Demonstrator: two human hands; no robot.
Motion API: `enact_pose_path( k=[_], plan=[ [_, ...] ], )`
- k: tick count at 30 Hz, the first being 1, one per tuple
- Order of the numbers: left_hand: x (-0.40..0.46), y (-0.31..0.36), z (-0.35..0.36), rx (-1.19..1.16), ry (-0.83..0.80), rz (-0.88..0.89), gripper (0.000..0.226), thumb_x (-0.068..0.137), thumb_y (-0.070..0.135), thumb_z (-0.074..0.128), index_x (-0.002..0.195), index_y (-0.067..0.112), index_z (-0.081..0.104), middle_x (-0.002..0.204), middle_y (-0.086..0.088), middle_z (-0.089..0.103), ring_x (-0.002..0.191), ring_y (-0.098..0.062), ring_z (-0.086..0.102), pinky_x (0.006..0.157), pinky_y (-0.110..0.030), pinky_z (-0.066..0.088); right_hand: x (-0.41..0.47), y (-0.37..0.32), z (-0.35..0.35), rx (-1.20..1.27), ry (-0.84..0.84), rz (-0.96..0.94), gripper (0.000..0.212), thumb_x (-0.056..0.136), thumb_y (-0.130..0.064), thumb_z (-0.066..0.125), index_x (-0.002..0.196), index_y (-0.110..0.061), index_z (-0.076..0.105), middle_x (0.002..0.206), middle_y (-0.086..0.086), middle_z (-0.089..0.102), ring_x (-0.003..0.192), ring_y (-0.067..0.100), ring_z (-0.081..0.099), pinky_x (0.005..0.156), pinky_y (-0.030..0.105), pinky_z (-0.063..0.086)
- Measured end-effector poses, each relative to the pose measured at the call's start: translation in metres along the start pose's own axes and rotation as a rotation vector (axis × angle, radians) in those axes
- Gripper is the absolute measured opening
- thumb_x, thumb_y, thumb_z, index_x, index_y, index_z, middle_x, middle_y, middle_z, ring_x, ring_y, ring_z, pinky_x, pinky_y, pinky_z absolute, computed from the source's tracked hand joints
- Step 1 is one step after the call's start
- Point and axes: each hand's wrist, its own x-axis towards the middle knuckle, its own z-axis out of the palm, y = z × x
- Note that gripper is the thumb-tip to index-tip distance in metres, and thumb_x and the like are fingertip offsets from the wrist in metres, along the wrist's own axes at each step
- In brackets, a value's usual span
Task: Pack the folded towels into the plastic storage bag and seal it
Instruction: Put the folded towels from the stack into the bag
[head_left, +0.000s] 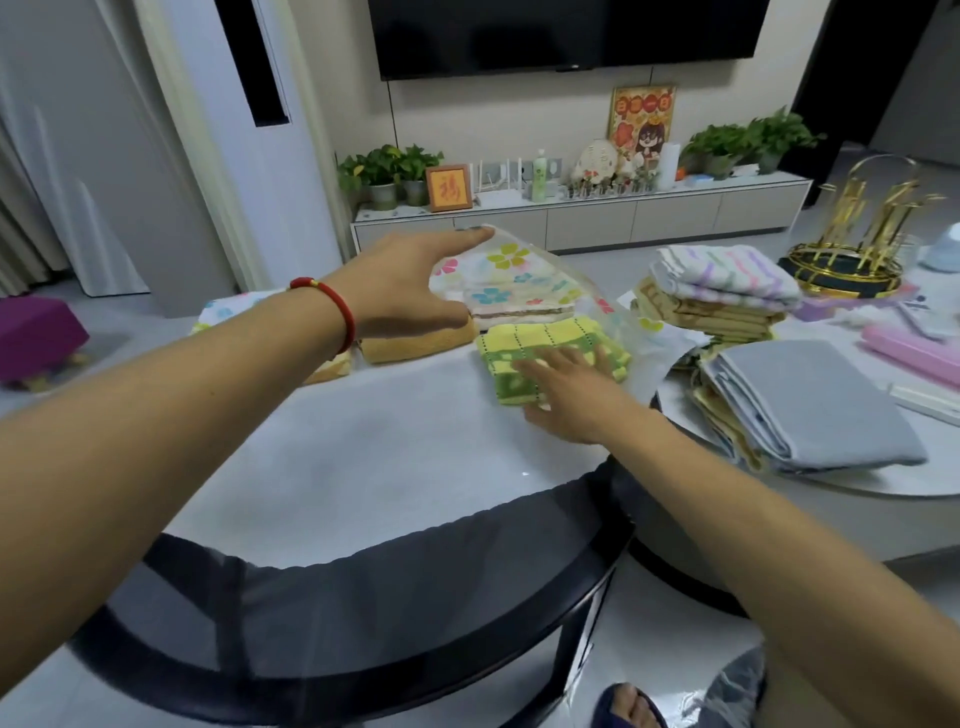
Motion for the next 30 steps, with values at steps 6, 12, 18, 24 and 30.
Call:
enact_pose_path(
  k=[6,12,18,24,30],
  plan=[
    [0.009,0.011,0.011,0.191,0.032,0.099,0.071,0.079,0.041,0.067,0.145,0.041,0.041,0.16,0.0,0.027,0.139,-0.036,0.033,0.113,-0.053,0.03,-0.1,0.046,-0.035,0.313,0.265,-0.226,0.028,0.093,-0.032,0.056,0.111,-0.023,0.075,0.109,-0.008,0.071,0.094,0.01,0.067,0.079,0.032,0.057],
    [0.018,0.03,0.025,0.264,0.063,0.124,0.062,0.079,0.052,0.064,0.139,0.045,0.048,0.158,0.003,0.03,0.129,-0.038,0.035,0.102,-0.057,0.04,-0.122,0.146,-0.042,0.343,0.551,0.24,0.02,0.086,-0.027,0.057,0.089,-0.022,0.076,0.092,0.001,0.072,0.084,0.023,0.066,0.079,0.042,0.056],
    [0.027,0.027,0.033,0.2,0.035,0.114,0.068,0.077,0.051,0.067,0.141,0.043,0.046,0.159,-0.002,0.031,0.139,-0.035,0.033,0.113,-0.056,0.027,-0.119,0.236,-0.01,0.277,0.089,0.712,0.044,0.095,-0.005,0.046,0.125,-0.031,0.065,0.142,0.023,0.052,0.125,0.044,0.051,0.103,0.052,0.047],
    [0.029,0.022,0.035,0.142,0.049,0.143,0.07,0.077,0.044,0.071,0.142,0.036,0.047,0.155,-0.012,0.035,0.14,-0.033,0.035,0.115,-0.053,0.027,-0.129,0.261,-0.011,0.452,0.121,0.804,0.033,0.091,-0.031,0.073,0.123,-0.035,0.064,0.142,0.016,0.056,0.13,0.04,0.049,0.107,0.047,0.044],
    [0.028,0.022,0.036,0.142,0.033,0.123,0.072,0.078,0.047,0.069,0.144,0.039,0.043,0.155,-0.01,0.037,0.137,-0.034,0.038,0.113,-0.054,0.029,-0.139,0.27,-0.019,0.452,0.124,0.792,0.053,0.08,-0.044,0.085,0.128,-0.036,0.065,0.15,0.011,0.052,0.134,0.038,0.048,0.108,0.047,0.042]
  ],
)
